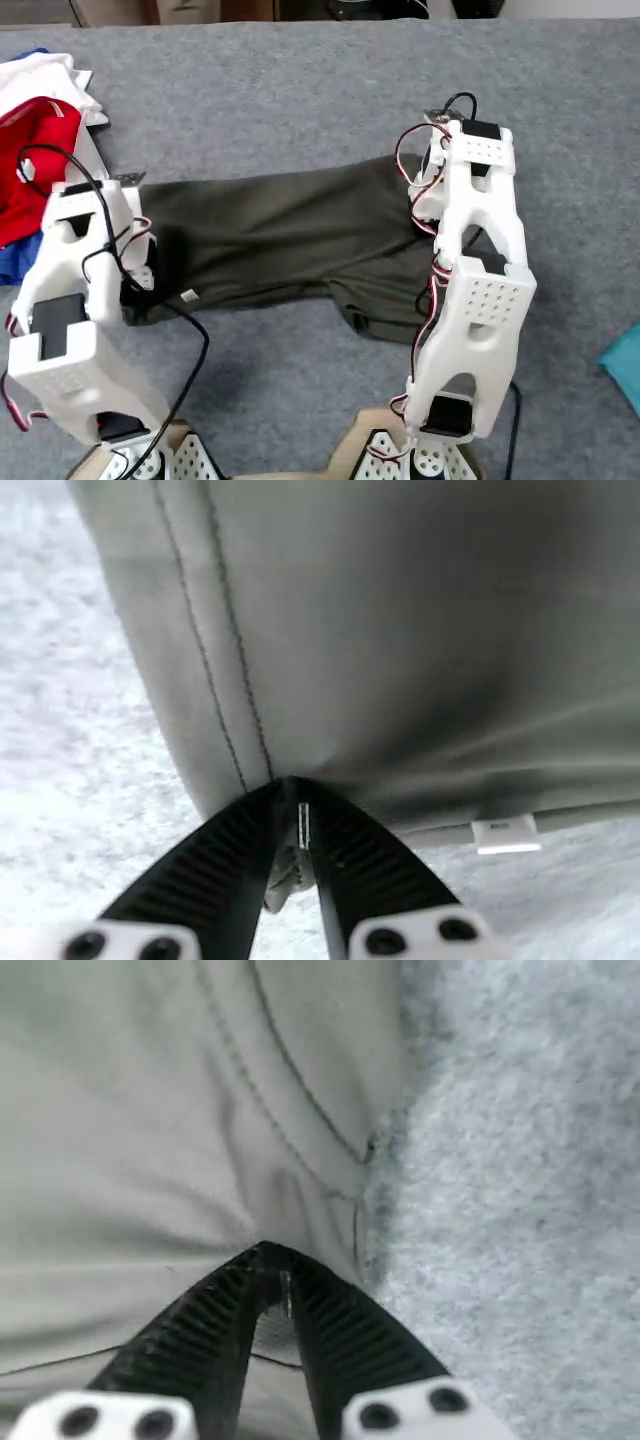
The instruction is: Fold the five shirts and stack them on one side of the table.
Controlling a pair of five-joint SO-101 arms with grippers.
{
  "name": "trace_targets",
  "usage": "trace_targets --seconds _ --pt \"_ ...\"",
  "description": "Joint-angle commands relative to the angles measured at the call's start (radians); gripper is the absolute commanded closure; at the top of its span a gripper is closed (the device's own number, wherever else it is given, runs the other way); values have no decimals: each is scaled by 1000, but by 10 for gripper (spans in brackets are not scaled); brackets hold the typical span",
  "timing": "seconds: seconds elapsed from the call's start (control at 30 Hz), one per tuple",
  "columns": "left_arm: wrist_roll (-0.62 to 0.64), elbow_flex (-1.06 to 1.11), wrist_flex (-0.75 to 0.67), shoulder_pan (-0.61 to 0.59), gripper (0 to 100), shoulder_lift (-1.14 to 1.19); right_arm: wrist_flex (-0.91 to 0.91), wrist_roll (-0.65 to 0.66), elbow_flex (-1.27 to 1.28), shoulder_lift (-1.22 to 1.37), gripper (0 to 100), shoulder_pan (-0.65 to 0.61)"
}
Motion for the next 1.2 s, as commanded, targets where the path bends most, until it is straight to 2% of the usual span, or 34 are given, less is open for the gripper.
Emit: trace_targets --seconds 0.0,0.13,0.27,0.33,0.47,0.57,0.73,0.9,1.07,1.17 --pt "-38 -52 60 -66 980 13 43 5 -74 -13 994 7" --pt "-32 -193 164 -57 980 13 169 6 -188 -54 994 -47" --pt "-9 -384 296 -26 980 13 307 74 -318 -113 994 -110" --pt "5 -477 359 -14 980 13 319 86 -351 -154 994 -131" --pt "12 -606 443 29 980 13 319 164 -314 -275 994 -173" --pt "31 -608 445 66 980 4 319 250 -186 -404 994 -209" --pt "43 -512 445 124 980 -114 316 367 137 -688 993 -229" --pt "41 -347 373 147 980 -343 315 575 475 -958 993 -242" --pt "41 -15 192 104 980 -622 236 740 754 -1138 993 -263" --pt "44 230 -6 98 980 -782 129 770 917 -1194 993 -275"
